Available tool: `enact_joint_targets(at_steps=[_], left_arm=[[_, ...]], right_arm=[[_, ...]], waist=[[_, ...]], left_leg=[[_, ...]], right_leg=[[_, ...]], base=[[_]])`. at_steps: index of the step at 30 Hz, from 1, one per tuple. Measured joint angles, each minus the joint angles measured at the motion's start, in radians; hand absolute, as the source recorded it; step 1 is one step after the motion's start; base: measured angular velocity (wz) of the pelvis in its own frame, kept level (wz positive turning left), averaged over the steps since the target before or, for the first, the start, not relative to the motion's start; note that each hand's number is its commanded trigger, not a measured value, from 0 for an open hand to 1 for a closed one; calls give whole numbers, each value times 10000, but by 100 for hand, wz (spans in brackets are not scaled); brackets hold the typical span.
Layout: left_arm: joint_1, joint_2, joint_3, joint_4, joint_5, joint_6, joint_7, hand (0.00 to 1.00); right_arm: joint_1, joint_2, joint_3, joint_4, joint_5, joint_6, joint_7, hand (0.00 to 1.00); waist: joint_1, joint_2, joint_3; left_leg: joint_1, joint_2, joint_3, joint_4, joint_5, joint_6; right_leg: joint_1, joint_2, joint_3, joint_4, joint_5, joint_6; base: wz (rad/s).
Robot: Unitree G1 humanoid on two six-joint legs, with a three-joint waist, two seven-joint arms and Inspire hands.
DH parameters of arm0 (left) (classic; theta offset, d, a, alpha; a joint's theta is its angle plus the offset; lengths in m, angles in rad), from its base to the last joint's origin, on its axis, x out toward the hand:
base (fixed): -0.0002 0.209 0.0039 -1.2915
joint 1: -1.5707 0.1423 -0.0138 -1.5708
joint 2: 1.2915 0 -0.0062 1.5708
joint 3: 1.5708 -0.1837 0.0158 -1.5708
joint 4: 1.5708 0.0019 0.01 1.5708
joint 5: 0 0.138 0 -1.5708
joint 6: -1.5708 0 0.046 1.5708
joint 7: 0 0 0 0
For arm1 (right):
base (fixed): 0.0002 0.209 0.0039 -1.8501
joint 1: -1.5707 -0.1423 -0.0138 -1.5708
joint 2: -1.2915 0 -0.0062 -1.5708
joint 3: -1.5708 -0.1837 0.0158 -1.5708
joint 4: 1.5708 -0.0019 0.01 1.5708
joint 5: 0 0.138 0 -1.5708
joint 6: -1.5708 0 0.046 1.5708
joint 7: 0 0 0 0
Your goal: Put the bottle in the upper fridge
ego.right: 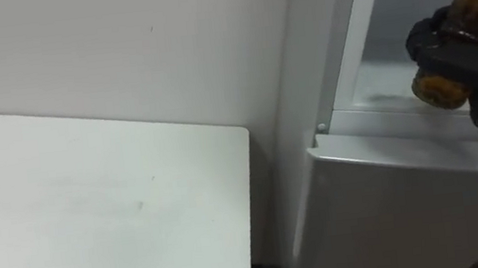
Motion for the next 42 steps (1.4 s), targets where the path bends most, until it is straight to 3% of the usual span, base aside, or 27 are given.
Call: enact_joint_targets(at_steps=[16, 25, 42], left_arm=[[-13, 85, -12, 39, 68, 122, 9, 0], [42, 212, -10, 13, 70, 264, 4, 0], [137, 221, 5, -304, 71, 421, 6, 0]], right_arm=[[-1524, -94, 750, 2570, 1120, -3, 81, 100], [-1896, -338, 1170, 3450, 1185, -4, 146, 100], [-2598, -343, 1263, 4523, 640, -4, 169, 100]], waist=[[-4, -119, -2], [319, -220, -20], [339, -220, -20]], left_leg=[[-172, -21, -291, 115, 3, 1], [-99, -19, -320, 123, 5, 1], [-95, -15, -379, 120, 8, -6]], right_leg=[[-2, -29, -282, 8, -1, 1], [90, -31, -317, 2, -2, 2], [128, -29, -456, -13, -1, 2]], base=[[4], [0], [0]])
